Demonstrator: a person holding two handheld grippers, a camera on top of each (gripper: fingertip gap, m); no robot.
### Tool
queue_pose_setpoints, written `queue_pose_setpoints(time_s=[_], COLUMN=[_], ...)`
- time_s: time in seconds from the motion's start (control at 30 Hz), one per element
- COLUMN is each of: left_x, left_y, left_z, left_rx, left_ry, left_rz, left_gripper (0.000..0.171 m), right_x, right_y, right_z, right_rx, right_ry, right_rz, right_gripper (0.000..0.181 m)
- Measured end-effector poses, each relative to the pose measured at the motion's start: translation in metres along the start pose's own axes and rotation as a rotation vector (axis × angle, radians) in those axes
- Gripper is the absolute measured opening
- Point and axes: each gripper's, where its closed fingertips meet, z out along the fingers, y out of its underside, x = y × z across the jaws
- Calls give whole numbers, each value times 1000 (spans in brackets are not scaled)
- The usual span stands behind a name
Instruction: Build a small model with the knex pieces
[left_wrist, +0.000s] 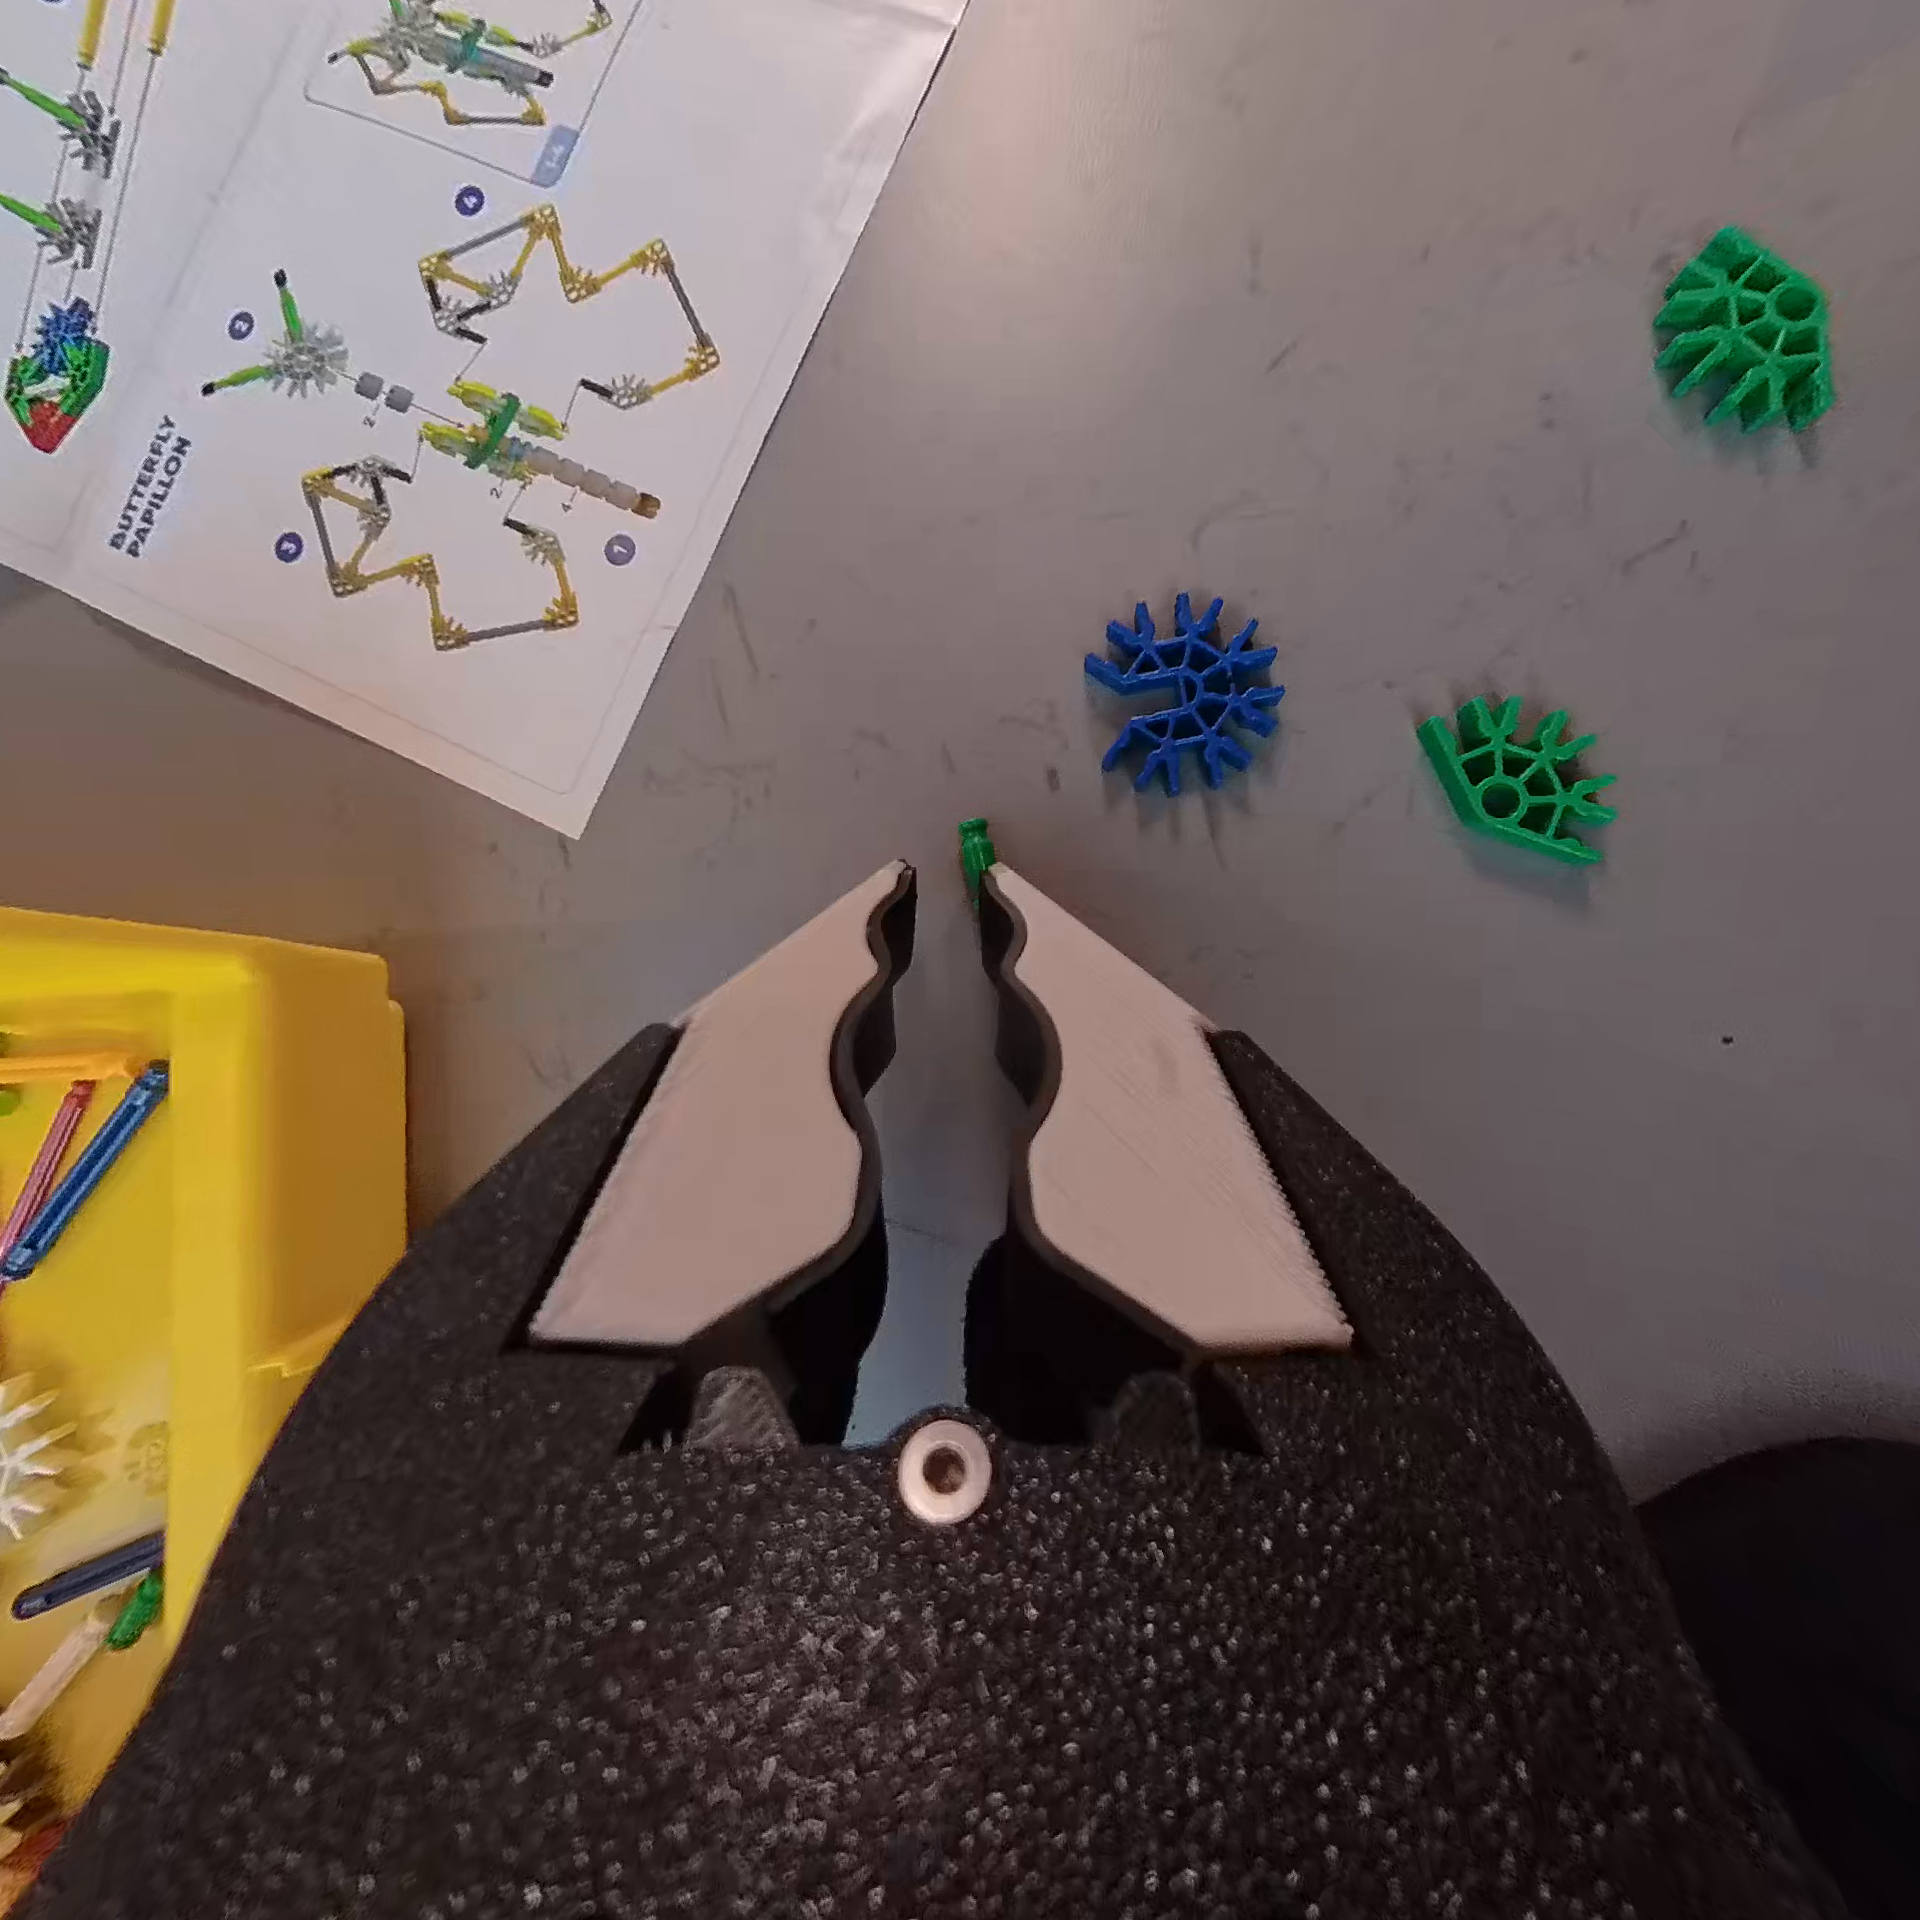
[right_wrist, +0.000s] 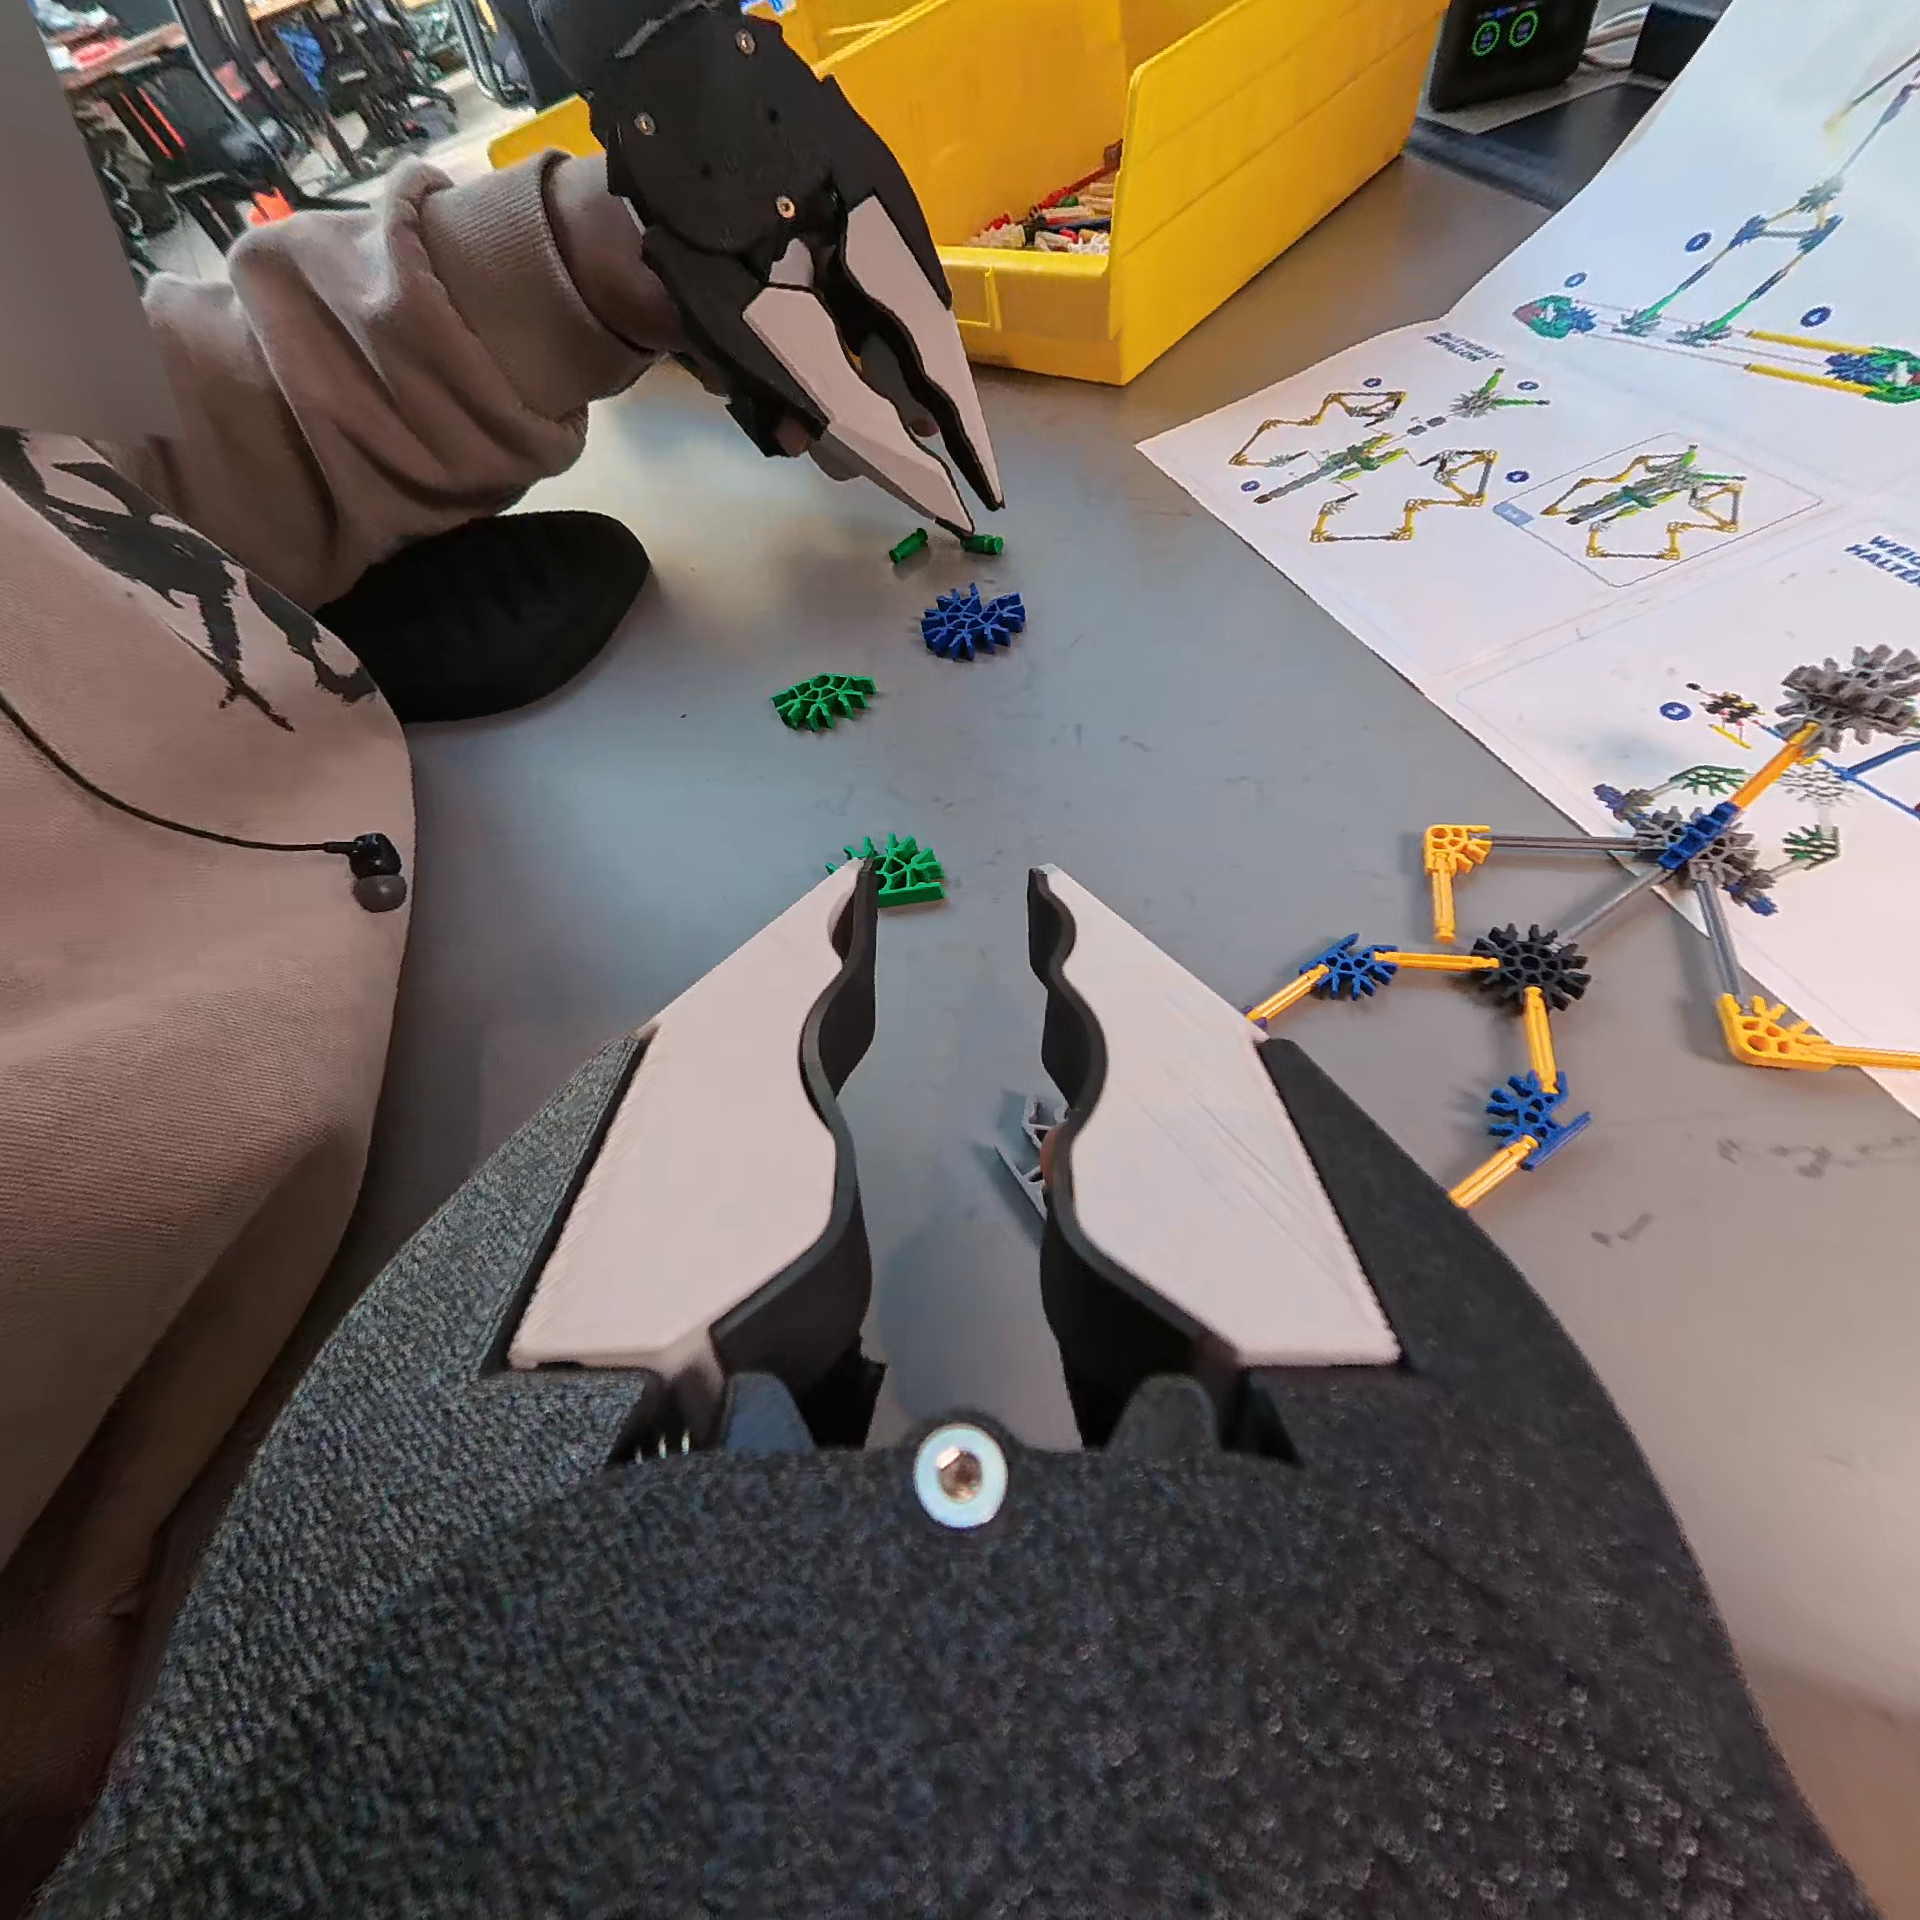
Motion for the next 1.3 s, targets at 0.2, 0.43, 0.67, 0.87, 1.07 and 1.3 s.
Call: queue_pose_setpoints(time_s=[0.2, 0.43, 0.67, 0.87, 1.07, 1.3], left_x=[10, 13, 2, -35, -46, 24], left_y=[0, 0, -4, -12, -14, -50], left_z=[6, 6, -2, 14, 24, -6], left_rx=[-9, 29, 72, 98, 120, 269], left_ry=[58, 74, 39, -49, -27, 163], left_rz=[-12, -33, -22, -137, -232, 14], left_gripper=[5, 0, 3, 28, 5, 5], right_x=[-4, -11, -12, -9, -9, -13], right_y=[-6, -5, 1, 6, 8, -10], right_z=[-3, 2, 8, 12, 13, 23], right_rx=[10, -5, -26, -38, -48, -11], right_ry=[23, 15, 5, 2, -1, 42], right_rz=[-37, -63, -54, -33, -34, -80], right_gripper=[27, 28, 28, 28, 28, 28])
